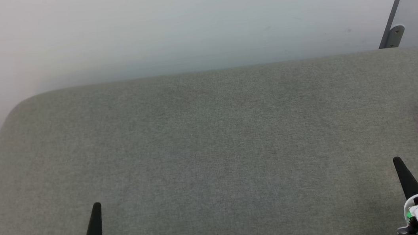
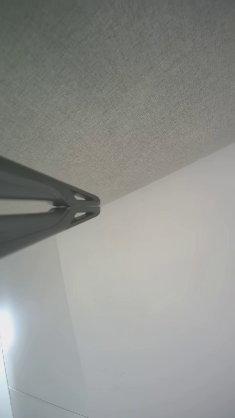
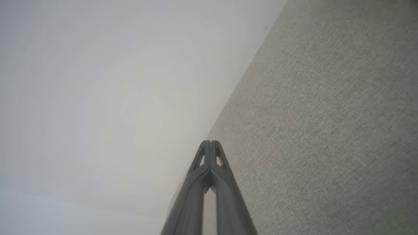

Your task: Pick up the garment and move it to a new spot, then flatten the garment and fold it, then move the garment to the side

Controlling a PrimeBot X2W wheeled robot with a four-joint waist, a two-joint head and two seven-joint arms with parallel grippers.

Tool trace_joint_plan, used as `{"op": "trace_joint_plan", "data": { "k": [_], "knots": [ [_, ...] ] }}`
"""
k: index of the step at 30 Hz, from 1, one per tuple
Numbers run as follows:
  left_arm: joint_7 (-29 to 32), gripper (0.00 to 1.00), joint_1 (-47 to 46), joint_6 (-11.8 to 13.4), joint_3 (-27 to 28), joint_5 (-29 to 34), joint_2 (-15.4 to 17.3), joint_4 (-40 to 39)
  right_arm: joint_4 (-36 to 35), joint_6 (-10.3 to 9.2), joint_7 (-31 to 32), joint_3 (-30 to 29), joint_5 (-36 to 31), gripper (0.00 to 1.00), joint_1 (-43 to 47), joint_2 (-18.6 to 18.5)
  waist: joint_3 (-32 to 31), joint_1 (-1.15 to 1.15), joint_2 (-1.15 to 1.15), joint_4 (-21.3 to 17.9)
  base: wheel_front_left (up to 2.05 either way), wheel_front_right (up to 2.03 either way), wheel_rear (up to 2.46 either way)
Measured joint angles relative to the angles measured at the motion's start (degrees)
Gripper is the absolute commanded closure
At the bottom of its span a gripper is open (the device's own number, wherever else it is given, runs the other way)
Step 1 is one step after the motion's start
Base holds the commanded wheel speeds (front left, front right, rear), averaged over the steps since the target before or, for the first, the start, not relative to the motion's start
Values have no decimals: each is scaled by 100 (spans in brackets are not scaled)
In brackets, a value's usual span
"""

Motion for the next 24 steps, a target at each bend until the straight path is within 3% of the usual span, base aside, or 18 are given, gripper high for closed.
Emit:
{"op": "trace_joint_plan", "data": {
  "k": [24],
  "knots": [
    [299, 100, -218, -1, 51, -921, -212, 30, 2, 0, 303, -70, 1269, 100, -152, 102, 51, 0, 0, 1, 0, 0, 0]
  ]
}}
